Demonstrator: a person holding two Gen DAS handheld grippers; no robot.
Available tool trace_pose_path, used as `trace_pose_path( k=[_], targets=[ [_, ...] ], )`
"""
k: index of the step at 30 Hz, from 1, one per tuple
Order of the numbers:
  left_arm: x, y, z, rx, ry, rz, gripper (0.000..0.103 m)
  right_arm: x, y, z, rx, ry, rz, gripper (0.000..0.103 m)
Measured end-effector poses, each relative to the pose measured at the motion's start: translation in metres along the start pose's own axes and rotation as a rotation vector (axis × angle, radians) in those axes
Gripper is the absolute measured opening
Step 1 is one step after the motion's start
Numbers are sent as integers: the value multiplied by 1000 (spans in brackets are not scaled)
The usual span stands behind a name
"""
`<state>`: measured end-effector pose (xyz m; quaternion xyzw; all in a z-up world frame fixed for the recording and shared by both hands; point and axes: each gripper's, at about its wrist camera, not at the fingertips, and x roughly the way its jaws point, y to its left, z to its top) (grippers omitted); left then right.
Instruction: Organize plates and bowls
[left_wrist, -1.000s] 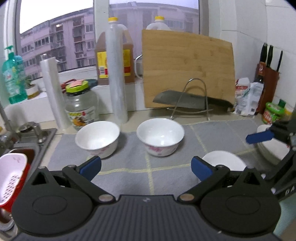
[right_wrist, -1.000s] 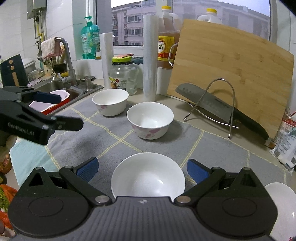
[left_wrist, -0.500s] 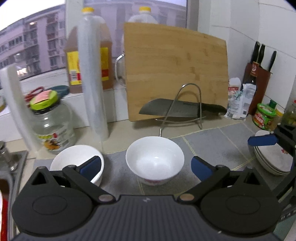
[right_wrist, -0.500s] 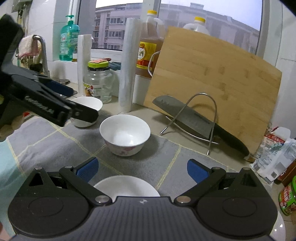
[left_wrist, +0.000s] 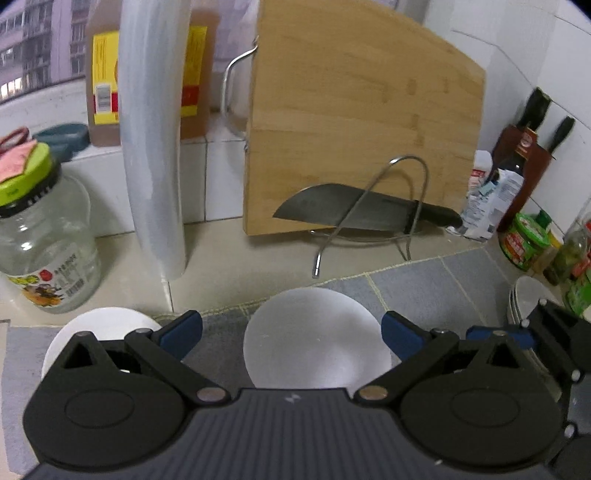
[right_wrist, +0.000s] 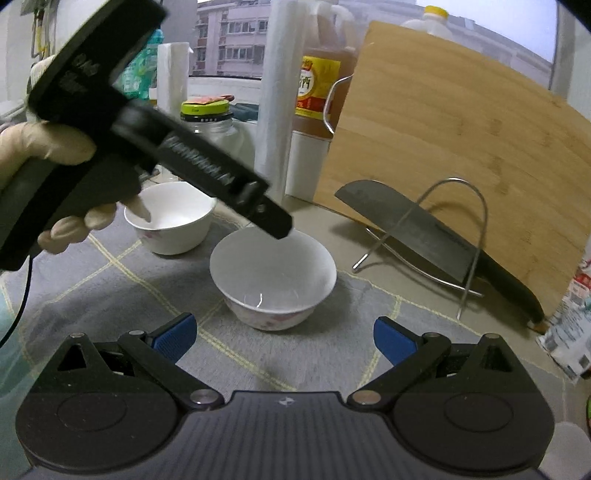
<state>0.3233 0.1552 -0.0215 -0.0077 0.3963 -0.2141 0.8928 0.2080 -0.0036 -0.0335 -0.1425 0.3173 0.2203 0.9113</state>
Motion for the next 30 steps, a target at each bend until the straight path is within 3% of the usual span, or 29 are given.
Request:
trace_pose_path(
  k=[8,13,15,20,30],
  targets=[
    [30,2,12,-14,92,-40,100,24,-9,11,-24,34,65,103],
    [45,3,14,-17,137,-56,89,40,-16,14,-18,68,110,102],
    [50,4,13,-19,152,-58,84,46,-19,15,-11,86,126,100],
    [57,7,10,-23,173,-74,81,61,-22,18,-11,122,151,86],
    [63,12,8,-36,196,-104,70,68,-23,20,-15,130,178,80]
  ],
)
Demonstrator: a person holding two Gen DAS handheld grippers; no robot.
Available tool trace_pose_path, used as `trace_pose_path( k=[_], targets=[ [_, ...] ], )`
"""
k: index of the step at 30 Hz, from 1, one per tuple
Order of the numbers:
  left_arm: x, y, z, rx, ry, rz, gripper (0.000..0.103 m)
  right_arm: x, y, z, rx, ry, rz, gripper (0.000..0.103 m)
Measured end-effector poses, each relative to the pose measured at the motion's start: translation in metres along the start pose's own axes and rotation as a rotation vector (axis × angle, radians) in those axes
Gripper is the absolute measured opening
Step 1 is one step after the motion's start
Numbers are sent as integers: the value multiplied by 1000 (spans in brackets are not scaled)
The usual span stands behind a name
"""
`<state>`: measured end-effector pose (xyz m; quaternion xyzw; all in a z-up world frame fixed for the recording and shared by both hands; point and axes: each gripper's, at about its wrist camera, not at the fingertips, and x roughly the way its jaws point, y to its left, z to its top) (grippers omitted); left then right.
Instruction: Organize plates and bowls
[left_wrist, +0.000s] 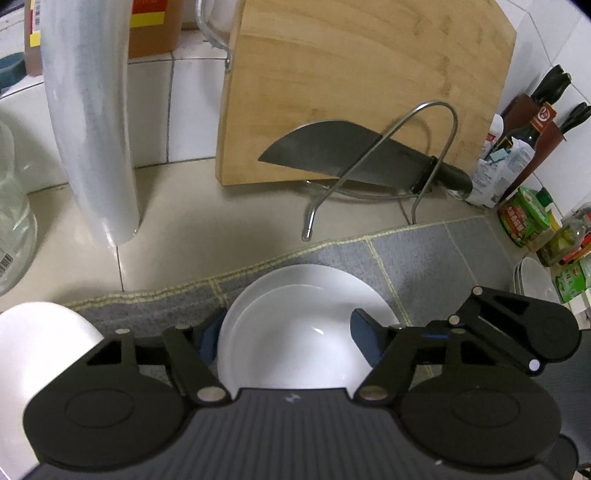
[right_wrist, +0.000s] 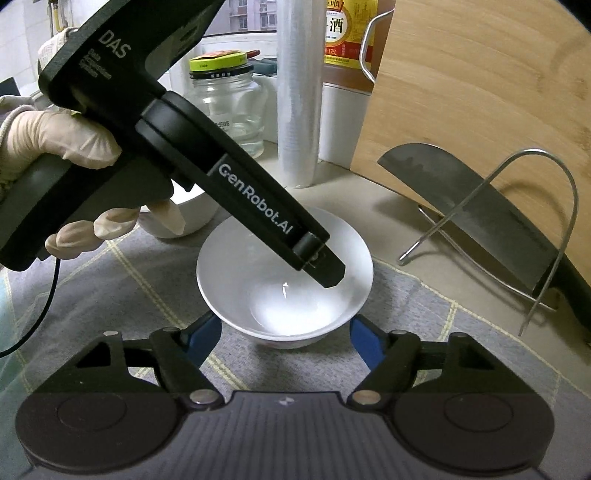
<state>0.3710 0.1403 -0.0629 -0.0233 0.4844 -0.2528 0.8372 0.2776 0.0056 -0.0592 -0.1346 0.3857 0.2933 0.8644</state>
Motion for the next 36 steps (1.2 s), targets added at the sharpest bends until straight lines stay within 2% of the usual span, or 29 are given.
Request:
trace_pose_path(
  k=[21,36],
  targets=[
    [-3,-1,-2,19,-26,1,69,-5,6,-2,-21,-11,-9,81],
    [-30,-20,-9,47,-70,8,69,-32,13,1,-44,-46,-9,81]
  ],
)
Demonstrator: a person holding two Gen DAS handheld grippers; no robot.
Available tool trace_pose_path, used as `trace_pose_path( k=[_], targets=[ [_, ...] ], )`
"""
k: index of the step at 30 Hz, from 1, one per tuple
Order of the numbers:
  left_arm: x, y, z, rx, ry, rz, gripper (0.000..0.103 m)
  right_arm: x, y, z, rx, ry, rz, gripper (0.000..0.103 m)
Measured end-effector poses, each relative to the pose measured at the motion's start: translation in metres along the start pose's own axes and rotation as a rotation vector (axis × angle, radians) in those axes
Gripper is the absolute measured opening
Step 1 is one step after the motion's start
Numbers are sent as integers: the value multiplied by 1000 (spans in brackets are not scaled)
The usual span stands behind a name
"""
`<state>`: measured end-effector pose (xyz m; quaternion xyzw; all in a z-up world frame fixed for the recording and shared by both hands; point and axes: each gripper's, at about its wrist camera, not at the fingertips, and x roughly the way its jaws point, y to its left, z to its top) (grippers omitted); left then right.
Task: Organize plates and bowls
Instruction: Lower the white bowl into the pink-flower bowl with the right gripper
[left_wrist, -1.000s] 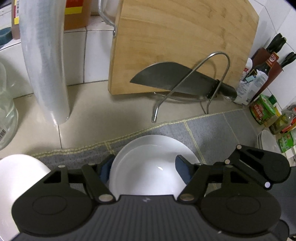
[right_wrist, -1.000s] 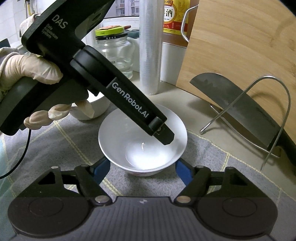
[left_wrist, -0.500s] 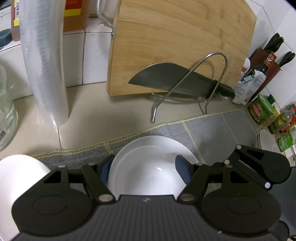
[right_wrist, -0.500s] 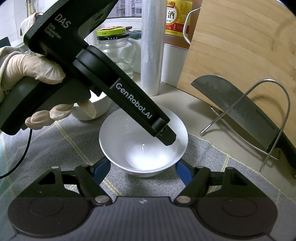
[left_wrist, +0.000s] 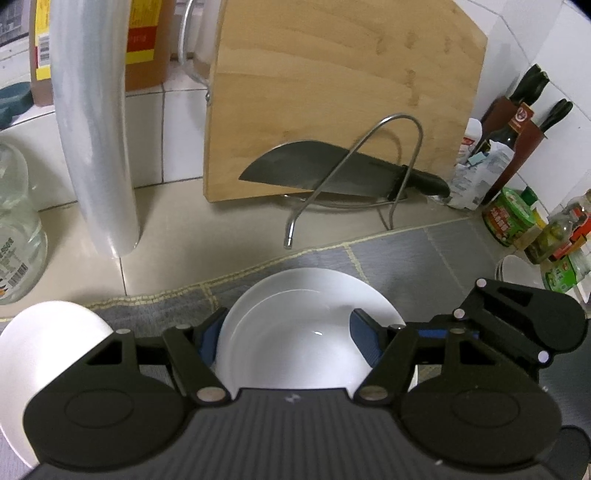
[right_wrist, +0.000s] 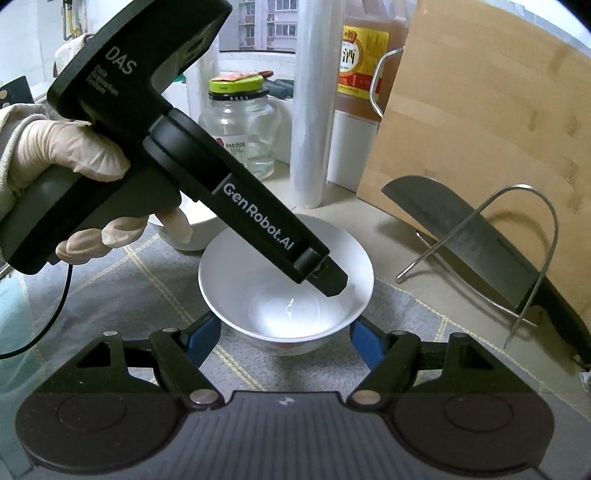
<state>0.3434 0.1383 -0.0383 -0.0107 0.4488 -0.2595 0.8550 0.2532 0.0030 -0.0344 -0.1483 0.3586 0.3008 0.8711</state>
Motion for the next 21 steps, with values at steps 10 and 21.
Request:
trace_pose_path(
  k=[10,21],
  targets=[
    [-21,-20,-9,20,-28,14,69,-20,6,-3,-6,-27,5,81],
    [-40,-45,-24,30,-50,37,69,-43,12,-13,-15,-53,19,81]
  ],
)
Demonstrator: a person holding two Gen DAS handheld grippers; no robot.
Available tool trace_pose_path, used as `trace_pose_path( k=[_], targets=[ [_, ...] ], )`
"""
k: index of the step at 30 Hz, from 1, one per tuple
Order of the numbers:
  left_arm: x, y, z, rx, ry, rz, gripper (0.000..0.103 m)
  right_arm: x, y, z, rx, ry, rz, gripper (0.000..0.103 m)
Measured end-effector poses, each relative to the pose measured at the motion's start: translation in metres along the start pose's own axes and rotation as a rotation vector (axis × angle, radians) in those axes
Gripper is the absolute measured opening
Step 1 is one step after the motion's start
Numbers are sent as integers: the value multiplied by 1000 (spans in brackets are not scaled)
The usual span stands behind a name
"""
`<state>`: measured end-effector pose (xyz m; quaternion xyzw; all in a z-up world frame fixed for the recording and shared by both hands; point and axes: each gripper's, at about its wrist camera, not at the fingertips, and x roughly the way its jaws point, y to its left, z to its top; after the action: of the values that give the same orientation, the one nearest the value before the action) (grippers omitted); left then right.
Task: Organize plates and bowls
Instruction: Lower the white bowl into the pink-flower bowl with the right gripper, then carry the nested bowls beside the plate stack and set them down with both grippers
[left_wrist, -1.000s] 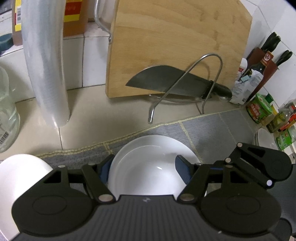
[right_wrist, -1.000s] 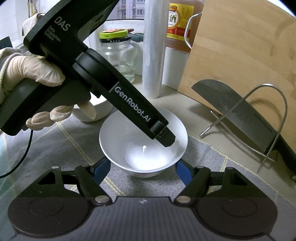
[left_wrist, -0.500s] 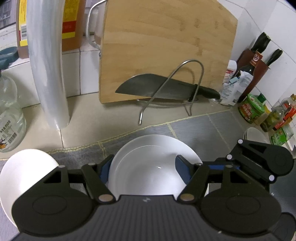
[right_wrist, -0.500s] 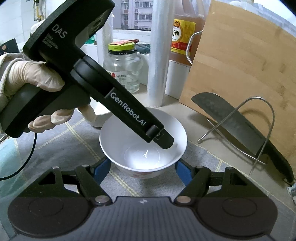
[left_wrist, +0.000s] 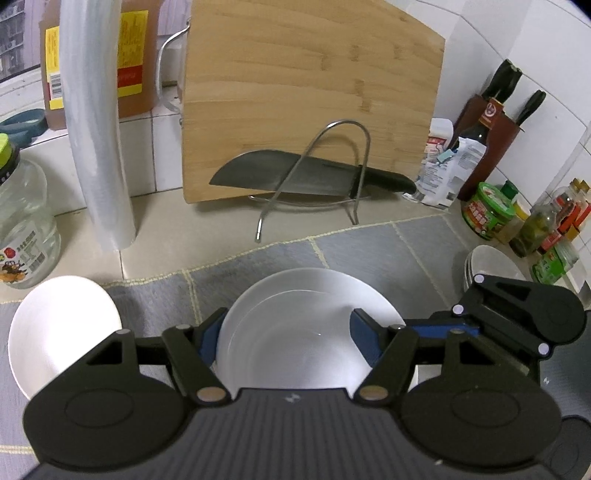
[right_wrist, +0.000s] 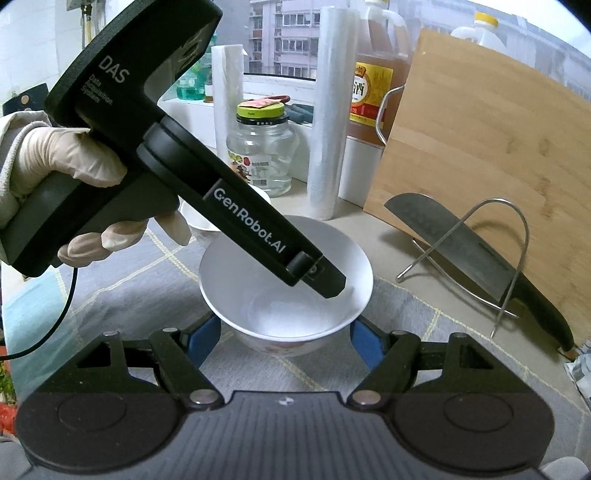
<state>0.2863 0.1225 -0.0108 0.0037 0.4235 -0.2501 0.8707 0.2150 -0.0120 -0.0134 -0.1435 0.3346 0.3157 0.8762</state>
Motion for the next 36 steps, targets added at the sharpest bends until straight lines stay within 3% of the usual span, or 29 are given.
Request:
trace_pose_path(
  k=[18,36],
  targets=[
    [-12,-52,-22,8,-19,-3,69,-41,1,-34,-10,-8,0,81],
    [13,-85,-43,23,-3,-64,70,-61,-8,-75,36,39,-23,81]
  ],
)
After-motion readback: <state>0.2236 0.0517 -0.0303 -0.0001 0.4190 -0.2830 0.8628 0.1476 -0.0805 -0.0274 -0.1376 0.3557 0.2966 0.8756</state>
